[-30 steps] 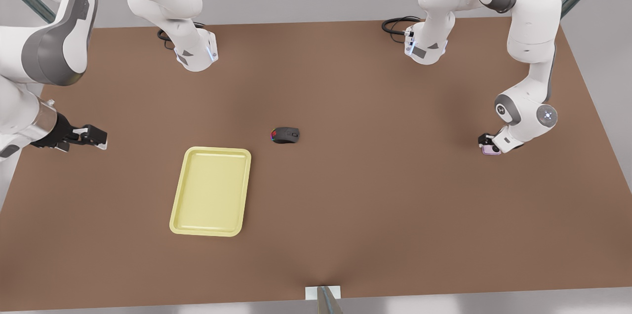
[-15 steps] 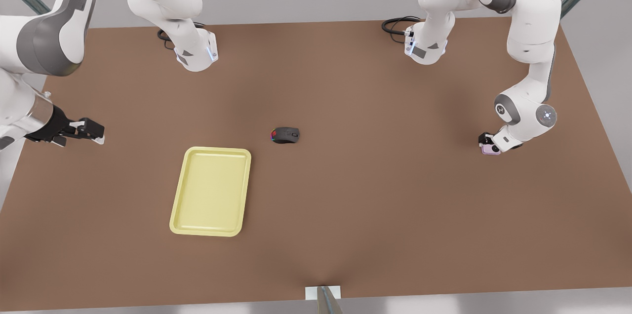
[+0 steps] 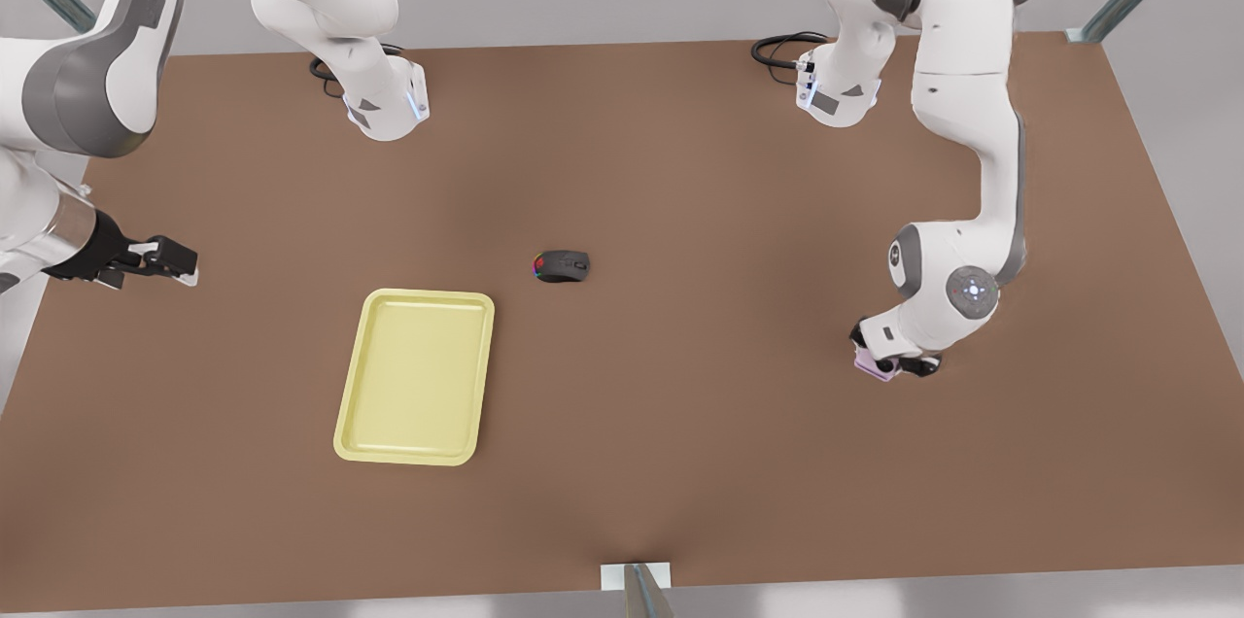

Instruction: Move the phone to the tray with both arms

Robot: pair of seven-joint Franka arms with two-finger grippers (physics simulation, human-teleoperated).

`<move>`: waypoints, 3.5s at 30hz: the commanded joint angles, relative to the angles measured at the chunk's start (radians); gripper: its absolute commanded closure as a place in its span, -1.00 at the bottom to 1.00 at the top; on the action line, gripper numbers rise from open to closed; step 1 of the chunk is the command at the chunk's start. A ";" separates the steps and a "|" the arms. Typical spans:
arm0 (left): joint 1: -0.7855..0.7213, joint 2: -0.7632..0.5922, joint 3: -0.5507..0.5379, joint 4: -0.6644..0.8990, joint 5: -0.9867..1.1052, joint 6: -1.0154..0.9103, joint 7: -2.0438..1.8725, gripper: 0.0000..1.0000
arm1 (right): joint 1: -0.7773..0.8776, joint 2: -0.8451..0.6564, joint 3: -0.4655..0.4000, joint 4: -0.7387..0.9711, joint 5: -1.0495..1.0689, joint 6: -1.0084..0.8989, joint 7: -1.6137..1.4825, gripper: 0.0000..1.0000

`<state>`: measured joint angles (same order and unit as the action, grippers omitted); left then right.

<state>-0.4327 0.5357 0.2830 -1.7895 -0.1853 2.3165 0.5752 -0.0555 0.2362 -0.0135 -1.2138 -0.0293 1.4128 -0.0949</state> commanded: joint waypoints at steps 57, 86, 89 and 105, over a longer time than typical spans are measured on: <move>0.315 -0.192 -0.358 0.518 0.280 -0.756 -0.551 -1.00 | 0.628 0.354 0.093 -0.007 0.038 0.267 0.727 -1.00; 0.315 -0.129 -0.357 0.516 0.280 -0.727 -0.564 -1.00 | 0.665 0.609 0.038 -0.240 0.150 0.890 1.038 -1.00; 0.315 -0.129 -0.357 0.516 0.280 -0.727 -0.566 -1.00 | 0.668 0.620 0.038 -0.231 0.149 0.893 1.041 -1.00; 0.315 -0.117 -0.355 0.516 0.282 -0.715 -0.566 -1.00 | 0.671 0.627 0.038 -0.256 0.132 0.905 0.962 -0.77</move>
<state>-0.1181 0.4193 -0.0720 -1.2737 0.0954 1.6003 -0.0065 0.6155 0.8654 0.0253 -1.4699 0.1002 2.3155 0.8701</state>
